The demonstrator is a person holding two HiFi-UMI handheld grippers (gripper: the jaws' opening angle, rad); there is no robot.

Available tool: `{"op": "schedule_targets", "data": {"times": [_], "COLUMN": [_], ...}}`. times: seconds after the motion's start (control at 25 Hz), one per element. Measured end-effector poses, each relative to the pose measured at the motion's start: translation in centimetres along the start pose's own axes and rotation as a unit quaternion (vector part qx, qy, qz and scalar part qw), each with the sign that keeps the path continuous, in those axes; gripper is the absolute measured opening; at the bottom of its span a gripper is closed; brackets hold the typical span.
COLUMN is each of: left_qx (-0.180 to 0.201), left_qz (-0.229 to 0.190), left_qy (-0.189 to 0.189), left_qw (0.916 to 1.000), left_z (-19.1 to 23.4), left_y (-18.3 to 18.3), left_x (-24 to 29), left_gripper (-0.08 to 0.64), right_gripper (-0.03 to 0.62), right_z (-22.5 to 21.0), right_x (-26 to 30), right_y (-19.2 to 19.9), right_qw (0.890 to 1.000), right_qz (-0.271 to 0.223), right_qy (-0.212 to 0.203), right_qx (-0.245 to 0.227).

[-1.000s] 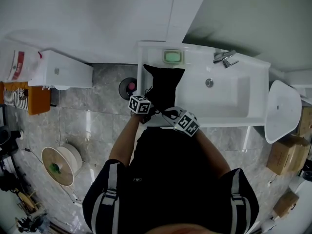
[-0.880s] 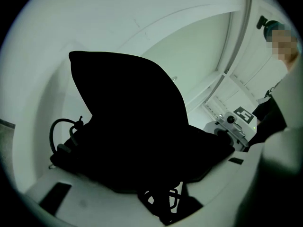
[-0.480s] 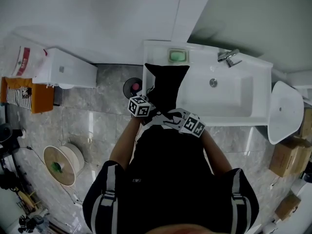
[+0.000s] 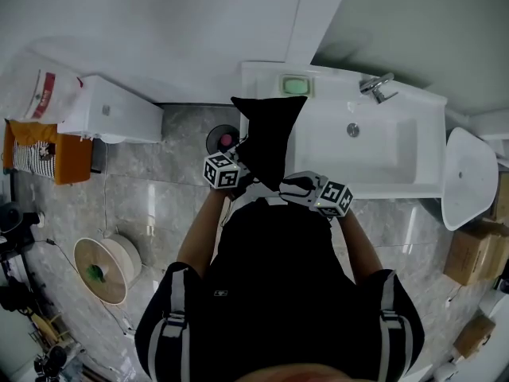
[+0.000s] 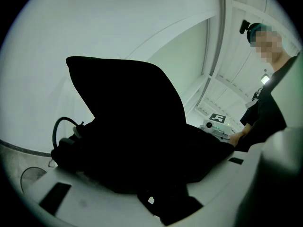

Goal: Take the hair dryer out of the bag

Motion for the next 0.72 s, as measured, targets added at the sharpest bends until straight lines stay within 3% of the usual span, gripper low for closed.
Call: {"op": "schedule_targets", "data": {"times": [0.2, 0.36, 0.48, 0.6, 0.72], "left_qx": [0.011, 0.027, 0.039, 0.05, 0.052], "left_qz": [-0.006, -0.009, -0.015, -0.018, -0.022], "left_qy": [-0.015, -0.018, -0.013, 0.0, 0.021], "left_qw": [0.9998, 0.9994, 0.999, 0.9986, 0.9982], "left_z": [0.3, -0.1, -1.0, -2.3, -3.9], "left_y": [-0.2, -0.5, -0.7, -0.8, -0.5], "left_x": [-2.6, -4.8, -6.2, -7.2, -8.3], "left_gripper": [0.204, 0.206, 0.206, 0.204, 0.206], "right_gripper": [0.216, 0.214, 0.207, 0.213, 0.255], "right_z": [-0.9, -3.1, -4.7, -5.8, -6.6], "right_x": [-1.3, -2.7, -3.6, -4.3, -5.2], "right_y": [0.8, -0.1, -2.1, -4.8, -8.0], "right_qw": [0.999, 0.995, 0.989, 0.986, 0.981], "right_qz": [-0.001, -0.02, -0.045, -0.062, -0.079], "right_qy": [0.039, 0.1, 0.14, 0.153, 0.165], "right_qx": [0.005, 0.002, -0.011, -0.037, -0.065]}}
Point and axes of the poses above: the fingertips, and each gripper's own axes: x forward along the fingers, z to its left, y out of its underside, the point moved 4 cm from there along -x, backward along the fingers, and after that the axes turned 8 degrees about -y, right-handed, at the moved point
